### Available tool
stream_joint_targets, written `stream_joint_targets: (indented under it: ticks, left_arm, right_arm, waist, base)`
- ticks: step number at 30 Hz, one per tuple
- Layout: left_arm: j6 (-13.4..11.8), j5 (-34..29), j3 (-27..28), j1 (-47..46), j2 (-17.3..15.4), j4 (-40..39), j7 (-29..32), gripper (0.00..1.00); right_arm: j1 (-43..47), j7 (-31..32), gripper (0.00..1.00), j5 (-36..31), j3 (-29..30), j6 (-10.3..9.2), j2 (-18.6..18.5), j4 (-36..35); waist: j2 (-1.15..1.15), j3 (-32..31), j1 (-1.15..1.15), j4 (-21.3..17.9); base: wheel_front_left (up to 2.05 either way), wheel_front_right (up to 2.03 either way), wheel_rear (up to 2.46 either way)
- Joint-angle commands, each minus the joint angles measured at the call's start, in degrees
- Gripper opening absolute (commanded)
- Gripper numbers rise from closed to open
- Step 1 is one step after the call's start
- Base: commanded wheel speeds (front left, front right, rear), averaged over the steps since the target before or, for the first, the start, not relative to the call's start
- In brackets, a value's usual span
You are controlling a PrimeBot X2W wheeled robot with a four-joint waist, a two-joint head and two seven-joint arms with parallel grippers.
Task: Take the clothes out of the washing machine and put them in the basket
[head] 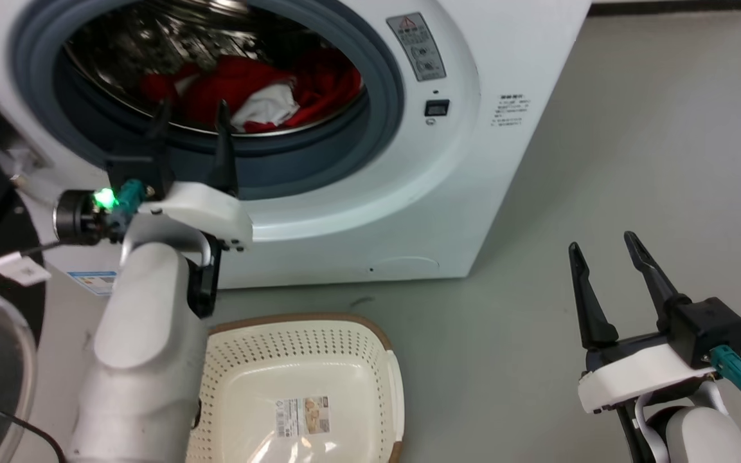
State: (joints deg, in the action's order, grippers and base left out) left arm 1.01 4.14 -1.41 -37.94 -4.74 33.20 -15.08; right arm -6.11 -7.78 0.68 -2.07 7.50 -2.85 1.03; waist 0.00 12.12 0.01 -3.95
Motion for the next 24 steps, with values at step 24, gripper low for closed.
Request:
stream_joint_targets:
  ticks: [24]
  left_arm:
    - [2.6, -0.4, 0.3, -33.2, -14.5, 27.4, 10.7, 1.0]
  right_arm:
    - [-10.0, -6.3, 1.0, 6.9, -7.0, -0.03, 0.0, 6.2]
  waist:
    - [0.0, 22.2, -0.01, -13.9]
  base:
    - [0.0, 0.0, 0.0]
